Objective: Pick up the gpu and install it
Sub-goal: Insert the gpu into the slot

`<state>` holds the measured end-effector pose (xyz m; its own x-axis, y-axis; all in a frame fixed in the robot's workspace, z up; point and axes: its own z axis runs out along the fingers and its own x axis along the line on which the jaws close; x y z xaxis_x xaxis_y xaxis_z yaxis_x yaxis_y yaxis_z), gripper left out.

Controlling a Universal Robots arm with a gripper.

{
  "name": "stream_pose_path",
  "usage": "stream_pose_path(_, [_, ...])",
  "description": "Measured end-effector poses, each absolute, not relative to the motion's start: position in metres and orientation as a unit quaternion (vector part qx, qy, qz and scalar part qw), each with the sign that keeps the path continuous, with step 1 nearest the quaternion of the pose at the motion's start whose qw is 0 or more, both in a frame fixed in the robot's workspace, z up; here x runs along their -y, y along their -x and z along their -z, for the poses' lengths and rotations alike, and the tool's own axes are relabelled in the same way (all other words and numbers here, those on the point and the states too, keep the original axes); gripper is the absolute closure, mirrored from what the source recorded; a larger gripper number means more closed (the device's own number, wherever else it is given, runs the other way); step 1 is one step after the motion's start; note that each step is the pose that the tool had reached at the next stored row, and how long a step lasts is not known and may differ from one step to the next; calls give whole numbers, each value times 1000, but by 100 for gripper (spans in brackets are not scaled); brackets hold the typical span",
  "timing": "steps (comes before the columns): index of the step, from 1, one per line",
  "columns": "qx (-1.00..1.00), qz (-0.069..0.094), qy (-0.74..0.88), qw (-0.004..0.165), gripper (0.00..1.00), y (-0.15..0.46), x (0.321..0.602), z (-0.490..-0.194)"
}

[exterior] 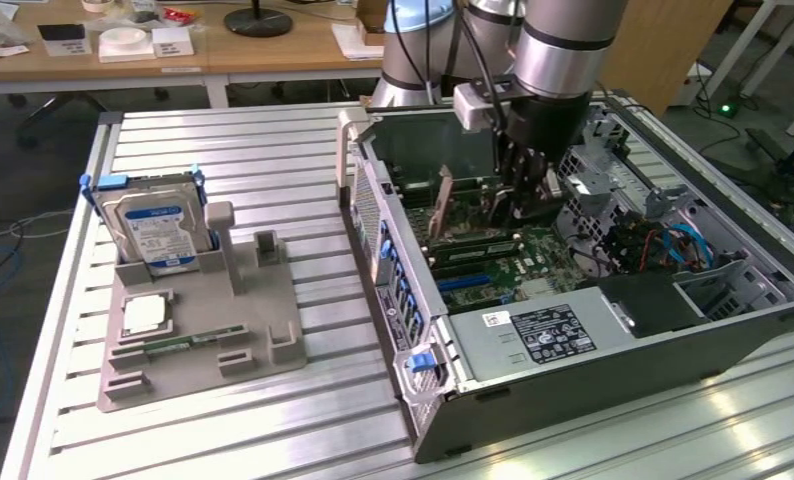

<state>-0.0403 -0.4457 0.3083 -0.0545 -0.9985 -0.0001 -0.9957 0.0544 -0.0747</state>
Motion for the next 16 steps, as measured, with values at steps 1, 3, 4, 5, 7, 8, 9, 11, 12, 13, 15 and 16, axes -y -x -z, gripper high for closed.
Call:
stream_pose_path(1, [-726,27,687,26,72,41,446,-306])
stream_pose_path(3, [-726,27,687,26,72,42,446,-303])
stream_pose_path(4, [-726,27,687,26,72,43,446,-301])
stream_pose_path(5, [-726,27,687,26,72,43,446,-299])
stream_pose_path(7, [-726,27,687,26,72,45,446,-296])
stream_pose_path(8, [-726,27,687,26,72,46,446,-294])
stream_pose_path(9, [-725,27,688,26,72,47,446,-292])
stream_pose_path(11, [-723,27,689,26,72,48,447,-289])
stream_pose_path(12, [-722,27,691,26,72,48,447,-287])
stream_pose_path(13, [-721,27,692,26,72,48,447,-285])
stream_pose_path(15, [-720,26,693,26,72,48,447,-282])
stream_pose_path(16, [-720,26,693,26,72,49,447,-280])
